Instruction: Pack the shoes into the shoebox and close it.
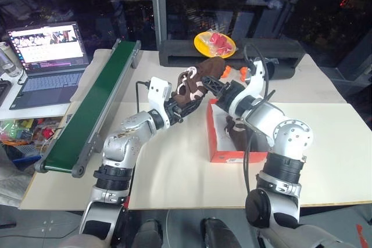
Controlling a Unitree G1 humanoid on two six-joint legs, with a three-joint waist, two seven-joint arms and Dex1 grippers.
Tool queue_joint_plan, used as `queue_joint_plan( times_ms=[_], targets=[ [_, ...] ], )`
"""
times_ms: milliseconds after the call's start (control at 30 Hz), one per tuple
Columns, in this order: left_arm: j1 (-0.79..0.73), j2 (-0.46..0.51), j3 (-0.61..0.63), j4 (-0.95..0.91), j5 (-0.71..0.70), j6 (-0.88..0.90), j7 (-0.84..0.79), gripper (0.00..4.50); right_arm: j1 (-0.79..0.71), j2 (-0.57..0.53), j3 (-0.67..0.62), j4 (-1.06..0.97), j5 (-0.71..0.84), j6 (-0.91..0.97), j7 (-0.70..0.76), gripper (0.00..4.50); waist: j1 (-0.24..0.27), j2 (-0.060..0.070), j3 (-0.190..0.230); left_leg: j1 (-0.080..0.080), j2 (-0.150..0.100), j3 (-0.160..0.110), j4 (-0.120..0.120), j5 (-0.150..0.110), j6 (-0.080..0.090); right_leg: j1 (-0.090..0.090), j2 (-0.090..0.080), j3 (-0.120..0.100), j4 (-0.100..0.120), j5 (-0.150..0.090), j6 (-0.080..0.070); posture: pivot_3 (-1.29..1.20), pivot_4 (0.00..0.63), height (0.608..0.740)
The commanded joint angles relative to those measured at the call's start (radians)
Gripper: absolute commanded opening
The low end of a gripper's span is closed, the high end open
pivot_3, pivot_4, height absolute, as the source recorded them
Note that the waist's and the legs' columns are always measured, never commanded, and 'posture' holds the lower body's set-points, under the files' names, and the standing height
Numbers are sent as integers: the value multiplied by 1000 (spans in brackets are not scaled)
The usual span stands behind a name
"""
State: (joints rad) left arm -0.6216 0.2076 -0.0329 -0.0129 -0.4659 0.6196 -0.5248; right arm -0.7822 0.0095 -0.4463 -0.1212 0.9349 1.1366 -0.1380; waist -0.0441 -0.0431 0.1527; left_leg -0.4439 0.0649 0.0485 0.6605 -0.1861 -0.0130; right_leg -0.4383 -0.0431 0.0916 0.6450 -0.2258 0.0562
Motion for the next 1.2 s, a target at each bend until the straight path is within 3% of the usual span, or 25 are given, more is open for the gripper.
queue_joint_plan(
  times_ms=[33, 100, 300, 367, 467, 667, 767, 867, 967, 1200],
  targets=[
    [-18, -10, -30, -83, -15, -24, -49, 2519, -37, 5, -14, -35, 51, -55, -11, 1031, 0, 0, 0, 0, 0, 0, 0, 0, 0, 0, 0, 0, 0, 0, 0, 0, 150, 719],
    [-16, -10, -46, -83, -4, -30, -54, 2519, -35, 25, 0, -66, 98, -64, 2, 500, 0, 0, 0, 0, 0, 0, 0, 0, 0, 0, 0, 0, -1, 0, 0, 0, 150, 719],
    [-10, -7, -78, -82, 26, -50, -67, 2519, -29, 54, 15, -84, 142, -88, -14, 500, 0, 0, 0, 0, 0, 0, 0, 0, 0, 0, 0, 0, -1, 0, 0, 0, 150, 719],
    [6, -1, -77, -104, -3, -50, -115, 3496, -23, 56, 22, -96, 96, -128, -33, 457, 0, 0, 0, 0, 0, 0, 0, 0, 0, 0, 0, 0, -1, 0, 0, 0, 150, 719],
    [20, 58, -121, -113, 77, -85, -139, 4468, -38, -4, 15, -90, 7, -187, -72, 457, 0, 1, 0, -1, 0, 0, 0, 0, 0, 0, 0, 0, -1, 0, 0, 0, 150, 719],
    [42, 215, -124, -107, 94, -119, -286, 4490, -101, -252, 29, -81, -1, -67, -51, 457, 1, 4, 3, -2, 0, 1, -1, 0, 0, -2, -1, 0, -3, 0, 0, 0, 150, 719],
    [54, 290, -130, -125, 85, -121, -385, 4490, -145, -364, 34, -33, 39, 101, -45, 457, -6, 4, 3, -1, 1, 1, -3, 0, 0, -2, 0, 0, -3, 0, -1, 0, 150, 719],
    [61, 331, -140, -133, 89, -134, -451, 4490, -146, -486, 118, -16, 37, 279, 27, 457, -6, 5, 3, -1, 1, 1, -3, 0, 0, -2, 0, 0, -3, -1, -2, 0, 150, 719],
    [62, 346, -157, -132, 107, -154, -484, 4490, -88, -528, 171, 11, -12, 349, 53, 457, -2, 5, 3, -1, 1, 1, -3, 0, 0, -2, 0, 1, -3, -1, -2, 0, 150, 719],
    [61, 336, -159, -117, 130, -177, -479, 4490, 26, -544, 338, 14, -150, 304, 148, 457, 2, 5, 3, -2, 0, 1, -3, 0, 0, -2, 0, 1, -3, -1, -1, 0, 150, 719]
  ],
)
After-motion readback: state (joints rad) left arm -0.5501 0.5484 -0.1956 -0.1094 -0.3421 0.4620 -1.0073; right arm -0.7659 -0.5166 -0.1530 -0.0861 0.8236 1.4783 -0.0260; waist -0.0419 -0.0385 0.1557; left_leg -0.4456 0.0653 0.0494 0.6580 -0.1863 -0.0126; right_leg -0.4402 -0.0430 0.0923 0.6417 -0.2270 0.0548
